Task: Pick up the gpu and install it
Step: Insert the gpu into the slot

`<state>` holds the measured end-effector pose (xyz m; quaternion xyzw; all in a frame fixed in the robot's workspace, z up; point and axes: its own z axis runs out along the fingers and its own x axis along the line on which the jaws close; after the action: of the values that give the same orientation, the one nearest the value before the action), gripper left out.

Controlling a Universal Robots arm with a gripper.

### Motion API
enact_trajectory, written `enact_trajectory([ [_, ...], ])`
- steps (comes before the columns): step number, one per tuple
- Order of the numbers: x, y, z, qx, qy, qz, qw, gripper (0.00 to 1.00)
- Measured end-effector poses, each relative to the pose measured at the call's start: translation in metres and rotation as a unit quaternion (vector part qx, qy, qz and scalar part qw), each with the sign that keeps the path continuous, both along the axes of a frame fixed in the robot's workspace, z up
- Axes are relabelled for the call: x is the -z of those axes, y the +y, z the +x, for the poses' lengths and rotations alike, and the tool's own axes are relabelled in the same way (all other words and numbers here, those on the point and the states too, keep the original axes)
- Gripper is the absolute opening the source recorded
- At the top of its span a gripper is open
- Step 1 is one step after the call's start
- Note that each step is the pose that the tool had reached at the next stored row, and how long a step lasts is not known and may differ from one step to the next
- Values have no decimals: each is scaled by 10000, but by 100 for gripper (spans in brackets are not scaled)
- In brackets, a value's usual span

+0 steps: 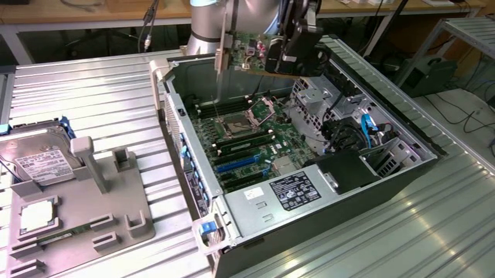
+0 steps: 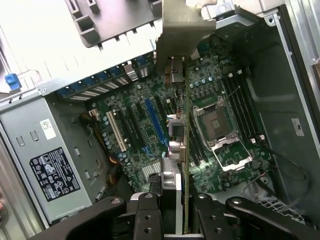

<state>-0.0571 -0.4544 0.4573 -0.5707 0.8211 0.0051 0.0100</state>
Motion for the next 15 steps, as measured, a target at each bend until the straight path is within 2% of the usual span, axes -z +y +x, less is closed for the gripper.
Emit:
enact_trajectory([
  [6,1,0,0,-403,0,0,9992,28],
  [11,2,-2,0,-845,0,0,9964,28],
  [12,2,-2,0,-964,0,-1,9953,28],
  [15,3,-3,0,-1141,0,-1,9935,28],
])
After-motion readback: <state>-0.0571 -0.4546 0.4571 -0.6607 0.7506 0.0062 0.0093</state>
